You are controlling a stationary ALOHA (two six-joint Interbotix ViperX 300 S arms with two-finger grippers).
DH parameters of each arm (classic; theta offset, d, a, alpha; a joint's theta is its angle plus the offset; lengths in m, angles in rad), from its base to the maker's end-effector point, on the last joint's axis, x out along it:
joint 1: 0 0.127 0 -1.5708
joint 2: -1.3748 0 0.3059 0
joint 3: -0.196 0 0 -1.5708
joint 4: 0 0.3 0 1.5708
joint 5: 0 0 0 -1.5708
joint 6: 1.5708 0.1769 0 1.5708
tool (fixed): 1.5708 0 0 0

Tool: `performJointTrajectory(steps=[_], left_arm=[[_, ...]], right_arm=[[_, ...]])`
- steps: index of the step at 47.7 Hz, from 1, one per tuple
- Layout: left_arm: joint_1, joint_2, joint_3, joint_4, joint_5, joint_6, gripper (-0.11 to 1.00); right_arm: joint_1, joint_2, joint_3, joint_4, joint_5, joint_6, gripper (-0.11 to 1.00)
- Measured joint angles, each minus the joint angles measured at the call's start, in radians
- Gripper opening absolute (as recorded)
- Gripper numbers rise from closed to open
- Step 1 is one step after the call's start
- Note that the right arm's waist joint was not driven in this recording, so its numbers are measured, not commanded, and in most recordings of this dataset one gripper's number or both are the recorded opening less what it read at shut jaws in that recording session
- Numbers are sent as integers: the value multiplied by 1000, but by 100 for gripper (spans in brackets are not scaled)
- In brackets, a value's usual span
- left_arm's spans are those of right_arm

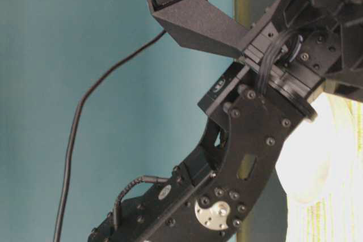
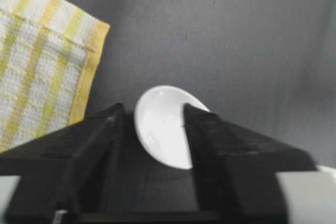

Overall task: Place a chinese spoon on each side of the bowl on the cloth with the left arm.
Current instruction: 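Lower the left gripper and close it on the right spoon's handle, then lift the spoon and carry it onto the cloth right of the bowl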

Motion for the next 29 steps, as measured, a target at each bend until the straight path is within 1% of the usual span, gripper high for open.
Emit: performJointTrajectory(steps=[6, 10, 19, 25, 29], left_arm=[[0, 3, -12, 0, 28, -3, 14], [-2, 5, -21, 0, 55, -3, 5], [-2, 3, -55, 0, 129, 15, 5], [9, -34, -67, 0, 196, 58, 5], [23, -83, -77, -2, 265, 97, 5]], right_arm=[[0, 0, 0, 0, 2, -2, -1], [0, 0, 0, 0, 0, -2, -1], [0, 0, 2, 0, 0, -2, -1], [0, -5, 2, 0, 2, -2, -1], [2, -11, 3, 0, 0, 0, -1]])
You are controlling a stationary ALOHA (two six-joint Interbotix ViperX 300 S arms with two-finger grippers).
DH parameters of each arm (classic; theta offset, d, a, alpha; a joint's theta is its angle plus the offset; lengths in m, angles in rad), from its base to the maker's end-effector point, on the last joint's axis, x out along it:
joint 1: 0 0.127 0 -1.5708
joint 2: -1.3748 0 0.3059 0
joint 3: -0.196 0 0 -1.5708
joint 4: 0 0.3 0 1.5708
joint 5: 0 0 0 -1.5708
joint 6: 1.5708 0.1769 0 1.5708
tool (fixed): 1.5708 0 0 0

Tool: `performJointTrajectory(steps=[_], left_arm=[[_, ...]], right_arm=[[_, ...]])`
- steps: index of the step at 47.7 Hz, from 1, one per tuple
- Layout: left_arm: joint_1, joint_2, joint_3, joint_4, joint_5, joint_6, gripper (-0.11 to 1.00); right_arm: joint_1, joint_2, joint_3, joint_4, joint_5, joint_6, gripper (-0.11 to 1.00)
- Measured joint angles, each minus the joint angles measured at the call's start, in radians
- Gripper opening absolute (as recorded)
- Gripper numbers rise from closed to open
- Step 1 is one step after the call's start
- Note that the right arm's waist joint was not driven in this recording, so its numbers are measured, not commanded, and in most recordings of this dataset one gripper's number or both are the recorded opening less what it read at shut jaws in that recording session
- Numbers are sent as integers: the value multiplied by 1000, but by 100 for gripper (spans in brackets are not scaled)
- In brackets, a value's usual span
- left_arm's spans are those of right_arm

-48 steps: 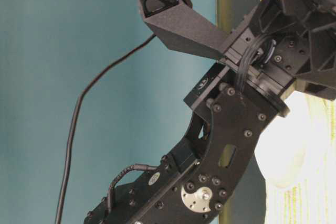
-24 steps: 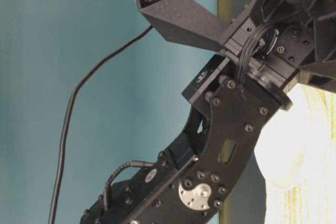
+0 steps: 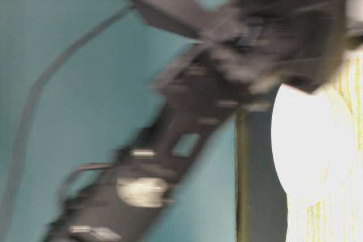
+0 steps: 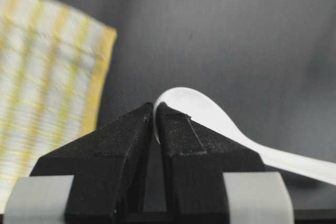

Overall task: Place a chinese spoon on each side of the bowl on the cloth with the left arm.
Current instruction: 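Lift the spoon and carry it onto the cloth right of the bowl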

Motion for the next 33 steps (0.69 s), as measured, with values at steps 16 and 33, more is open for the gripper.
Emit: performJointTrajectory(steps=[16, 33], left_arm=[[144, -190, -23, 2, 235, 202, 5], [304, -176, -23, 2, 245, 295, 5]], right_arm=[[-2, -15, 6, 0, 0, 0, -1], [-2, -15, 15, 0, 0, 0, -1]])
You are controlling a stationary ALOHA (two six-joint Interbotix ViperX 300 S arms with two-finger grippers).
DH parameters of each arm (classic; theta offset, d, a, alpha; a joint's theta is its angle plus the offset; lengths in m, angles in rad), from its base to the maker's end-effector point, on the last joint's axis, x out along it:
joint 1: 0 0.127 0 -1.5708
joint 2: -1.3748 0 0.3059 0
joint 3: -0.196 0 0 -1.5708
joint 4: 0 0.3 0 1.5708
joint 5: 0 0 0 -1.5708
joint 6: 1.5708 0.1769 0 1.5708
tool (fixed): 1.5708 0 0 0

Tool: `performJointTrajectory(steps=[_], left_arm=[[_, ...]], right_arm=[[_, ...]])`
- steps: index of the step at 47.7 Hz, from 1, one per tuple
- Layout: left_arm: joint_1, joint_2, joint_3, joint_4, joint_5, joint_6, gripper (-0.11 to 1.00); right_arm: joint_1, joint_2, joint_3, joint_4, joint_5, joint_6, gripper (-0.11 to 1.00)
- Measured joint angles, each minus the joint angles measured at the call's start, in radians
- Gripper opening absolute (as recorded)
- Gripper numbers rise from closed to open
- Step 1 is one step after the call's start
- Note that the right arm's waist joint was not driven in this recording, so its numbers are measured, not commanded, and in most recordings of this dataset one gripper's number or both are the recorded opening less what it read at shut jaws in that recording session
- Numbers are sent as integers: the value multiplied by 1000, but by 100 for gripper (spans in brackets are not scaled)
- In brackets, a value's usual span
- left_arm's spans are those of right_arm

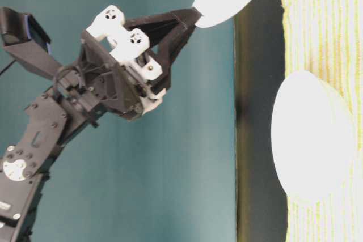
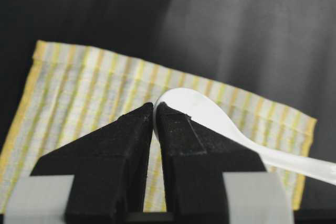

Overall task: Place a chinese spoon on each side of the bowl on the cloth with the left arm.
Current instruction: 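Lift the spoon and carry it onto the cloth right of the bowl, then lower the spoon onto the cloth and open the left gripper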

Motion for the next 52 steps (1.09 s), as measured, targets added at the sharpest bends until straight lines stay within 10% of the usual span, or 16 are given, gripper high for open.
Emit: performJointTrajectory(steps=[52], left_arm=[[48, 156, 110, 0, -301, 46, 9]], right_arm=[[0, 0, 14, 0, 2, 0, -1]])
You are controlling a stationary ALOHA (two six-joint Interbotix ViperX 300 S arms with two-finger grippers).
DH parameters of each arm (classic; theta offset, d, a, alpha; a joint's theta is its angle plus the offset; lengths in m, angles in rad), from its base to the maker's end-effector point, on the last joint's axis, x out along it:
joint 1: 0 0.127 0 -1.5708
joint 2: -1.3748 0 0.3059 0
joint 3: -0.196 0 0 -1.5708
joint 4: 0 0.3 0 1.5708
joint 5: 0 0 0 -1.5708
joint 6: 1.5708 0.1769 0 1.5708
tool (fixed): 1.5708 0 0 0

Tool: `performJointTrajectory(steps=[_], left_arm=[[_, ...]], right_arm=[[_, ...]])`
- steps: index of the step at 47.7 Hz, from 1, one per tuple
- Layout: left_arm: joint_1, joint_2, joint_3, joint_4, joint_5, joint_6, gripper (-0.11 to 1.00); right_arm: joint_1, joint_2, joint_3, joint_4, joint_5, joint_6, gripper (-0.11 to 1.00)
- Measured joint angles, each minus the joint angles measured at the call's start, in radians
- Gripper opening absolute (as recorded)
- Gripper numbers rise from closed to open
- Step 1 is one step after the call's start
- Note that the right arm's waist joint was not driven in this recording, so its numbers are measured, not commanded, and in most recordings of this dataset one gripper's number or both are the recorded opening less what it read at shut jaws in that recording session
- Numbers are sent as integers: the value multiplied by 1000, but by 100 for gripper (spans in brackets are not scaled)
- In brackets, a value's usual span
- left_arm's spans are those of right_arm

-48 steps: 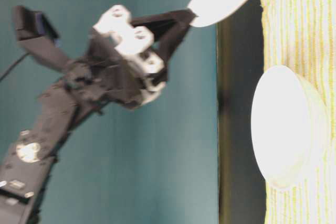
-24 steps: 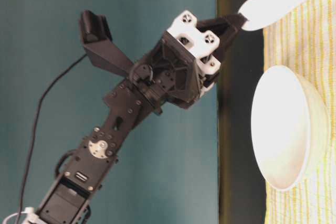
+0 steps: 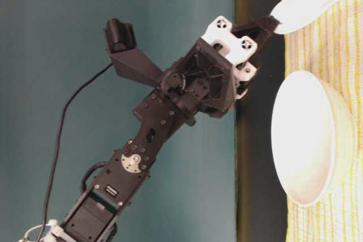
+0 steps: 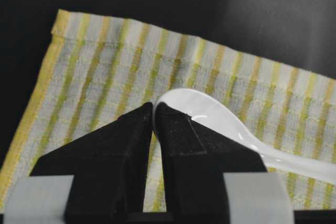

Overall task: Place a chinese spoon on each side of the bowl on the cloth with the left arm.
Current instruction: 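Lower the spoon onto the cloth and open the left gripper, then move the left gripper down to the left white spoon and grasp it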

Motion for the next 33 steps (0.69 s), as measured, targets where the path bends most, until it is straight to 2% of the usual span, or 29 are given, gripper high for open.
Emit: performJointTrajectory(steps=[7, 12, 16, 18, 24, 33], left_arm=[[0, 5, 2, 2, -2, 2, 37], [0, 5, 0, 2, -6, 2, 65], [-2, 5, 2, 0, -15, 0, 79], [-3, 2, 2, 2, -18, 0, 81], [-21, -38, 12, 2, -11, 2, 78], [-112, -227, 95, 2, 57, -15, 77]], right_arm=[[0, 0, 0, 0, -2, 0, -1], [0, 0, 2, 0, -2, 0, -1], [0, 0, 2, 0, -2, 0, -1], [0, -2, 2, 0, -2, 0, -1], [0, 0, 2, 2, -3, 0, -1], [0, -6, 2, 0, -2, 0, -1]])
